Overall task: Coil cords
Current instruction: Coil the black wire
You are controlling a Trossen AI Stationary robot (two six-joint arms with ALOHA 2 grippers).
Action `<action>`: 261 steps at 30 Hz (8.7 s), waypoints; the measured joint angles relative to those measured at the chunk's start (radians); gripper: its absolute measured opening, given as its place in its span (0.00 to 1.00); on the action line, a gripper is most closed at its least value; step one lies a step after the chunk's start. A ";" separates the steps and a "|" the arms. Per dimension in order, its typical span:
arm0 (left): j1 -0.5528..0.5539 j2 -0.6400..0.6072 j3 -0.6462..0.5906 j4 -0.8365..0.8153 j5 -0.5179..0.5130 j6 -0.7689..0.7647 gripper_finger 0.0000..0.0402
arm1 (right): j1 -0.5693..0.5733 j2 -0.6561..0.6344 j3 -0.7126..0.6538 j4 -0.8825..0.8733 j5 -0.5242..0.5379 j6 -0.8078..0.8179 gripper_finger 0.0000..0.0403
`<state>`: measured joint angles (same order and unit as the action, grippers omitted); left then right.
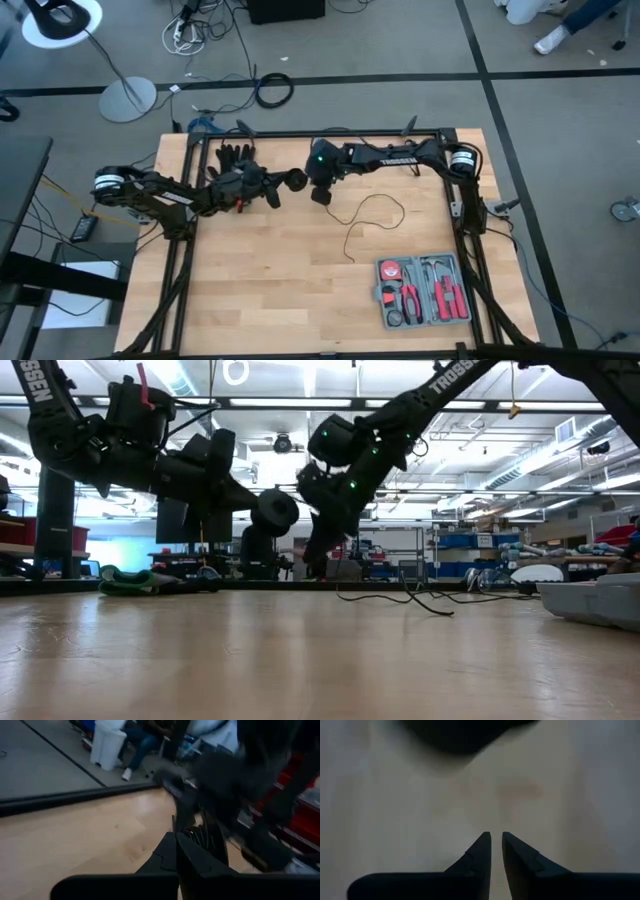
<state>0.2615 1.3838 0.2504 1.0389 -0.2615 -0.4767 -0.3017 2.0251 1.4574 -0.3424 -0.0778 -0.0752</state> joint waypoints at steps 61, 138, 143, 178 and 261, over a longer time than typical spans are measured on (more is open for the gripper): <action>0.000 0.000 -0.122 0.222 -0.130 -0.051 0.00 | 0.049 -0.159 -0.703 1.049 0.056 0.190 0.25; -0.002 0.000 0.003 -0.170 -0.080 0.007 0.00 | 0.046 0.102 0.080 0.344 -0.274 0.103 0.00; -0.002 0.000 0.003 -0.185 -0.070 0.007 0.00 | 0.005 0.078 0.078 0.313 -0.400 0.158 0.00; 0.004 0.000 0.002 -0.012 -0.068 -0.081 0.00 | 0.075 0.067 0.024 0.294 -0.303 0.132 0.00; 0.013 0.000 0.002 -0.097 -0.059 0.063 0.00 | -0.083 0.064 0.022 0.542 -0.686 0.371 0.00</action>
<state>0.2749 1.3838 0.2527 0.9415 -0.3202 -0.4133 -0.3844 2.0895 1.4792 0.1999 -0.7642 0.2956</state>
